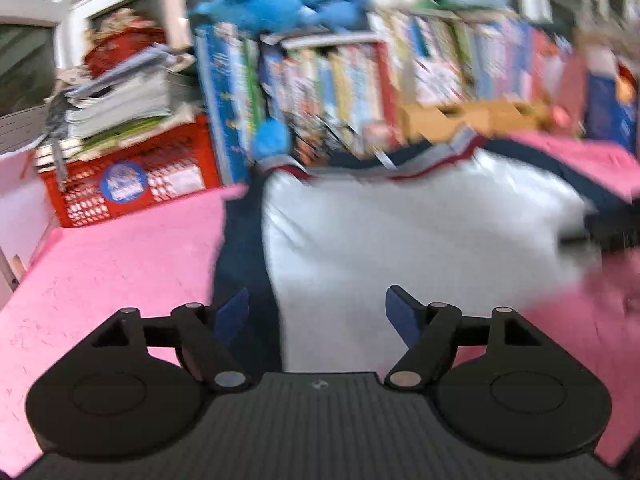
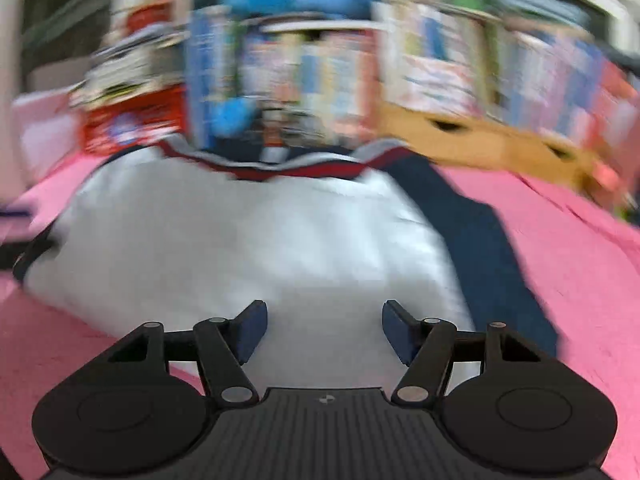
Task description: Fold clothes
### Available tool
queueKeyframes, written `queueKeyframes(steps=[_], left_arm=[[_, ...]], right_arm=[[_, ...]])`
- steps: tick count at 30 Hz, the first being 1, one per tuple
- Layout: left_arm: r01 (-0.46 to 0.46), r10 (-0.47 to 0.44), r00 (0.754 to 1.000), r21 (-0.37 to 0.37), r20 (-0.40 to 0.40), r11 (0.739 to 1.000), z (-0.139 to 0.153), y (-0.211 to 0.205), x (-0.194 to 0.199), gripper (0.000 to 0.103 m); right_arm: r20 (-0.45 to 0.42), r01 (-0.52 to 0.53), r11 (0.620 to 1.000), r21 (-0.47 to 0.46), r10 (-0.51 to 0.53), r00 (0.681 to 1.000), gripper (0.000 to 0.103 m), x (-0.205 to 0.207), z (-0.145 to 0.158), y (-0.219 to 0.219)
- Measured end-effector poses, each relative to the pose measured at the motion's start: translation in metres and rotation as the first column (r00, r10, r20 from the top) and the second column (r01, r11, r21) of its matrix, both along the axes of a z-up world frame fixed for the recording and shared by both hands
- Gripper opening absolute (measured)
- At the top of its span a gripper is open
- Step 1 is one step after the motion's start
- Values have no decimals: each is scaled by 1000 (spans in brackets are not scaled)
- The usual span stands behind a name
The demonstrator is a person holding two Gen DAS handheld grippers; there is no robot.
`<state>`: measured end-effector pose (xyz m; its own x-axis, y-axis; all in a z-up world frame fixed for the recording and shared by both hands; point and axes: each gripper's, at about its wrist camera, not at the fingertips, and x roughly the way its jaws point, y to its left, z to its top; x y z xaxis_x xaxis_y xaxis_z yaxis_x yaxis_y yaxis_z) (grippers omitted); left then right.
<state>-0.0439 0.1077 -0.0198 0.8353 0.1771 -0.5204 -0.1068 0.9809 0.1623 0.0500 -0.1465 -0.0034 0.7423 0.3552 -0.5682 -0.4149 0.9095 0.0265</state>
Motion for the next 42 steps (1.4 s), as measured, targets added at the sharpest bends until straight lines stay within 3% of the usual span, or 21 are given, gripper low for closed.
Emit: queueKeyframes(steps=[4, 7, 10, 13, 15, 17, 22, 26, 28, 32, 34, 35, 37, 39, 42], left_arm=[[-136, 135, 990, -13, -35, 991, -13, 19, 12, 81], [-259, 260, 966, 74, -9, 963, -10, 35, 18, 81], [-321, 320, 947, 97, 22, 942, -2, 50, 13, 78], [-235, 233, 970, 32, 70, 971, 12, 38, -4, 78], [-146, 142, 985, 39, 96, 988, 13, 16, -6, 84], [-70, 62, 993, 67, 104, 995, 9, -8, -2, 84], [-110, 111, 994, 93, -5, 990, -19, -16, 29, 85], [-126, 127, 992, 95, -4, 987, -21, -10, 26, 86], [-124, 125, 992, 95, -2, 988, -22, -7, 24, 87], [-122, 122, 992, 38, -11, 992, -24, 4, 25, 89], [-121, 121, 993, 22, -13, 992, -23, 7, 26, 89], [-121, 121, 993, 15, -15, 993, -23, 8, 26, 89], [-119, 119, 993, 9, -14, 993, -23, 10, 26, 89], [-122, 122, 992, 8, -13, 993, -23, 10, 25, 89], [-124, 124, 992, 19, -10, 992, -23, 8, 24, 89]], right_arm=[[3, 170, 985, -16, -170, 985, 68, 1, -9, -40], [-15, 362, 930, -67, -363, 932, 75, 11, -19, -79], [-14, 409, 912, -33, -410, 912, 75, 2, -11, -99], [106, 296, 955, -31, -291, 951, 75, -27, 3, -73], [128, 151, 987, 50, -157, 979, 75, -38, 10, -47], [126, 4, 990, 138, -22, 992, 75, -43, 14, -16], [112, -175, 985, -1, 174, 978, 75, -34, -6, 72], [34, -84, 996, -10, 84, 996, 78, -12, -17, 50], [-34, 78, 997, 15, -77, 996, 77, 8, -18, 9], [34, 135, 991, -23, -134, 990, 34, 3, -4, -3], [74, 157, 987, -43, -153, 985, 37, -1, 3, -6], [94, 168, 984, -53, -162, 982, 46, -3, 7, -8], [135, 190, 979, -71, -180, 974, 49, -7, 14, -12], [155, 54, 997, -52, -45, 987, 51, -15, 25, 22], [140, -125, 991, -58, 132, 981, 51, -18, 25, 83]])
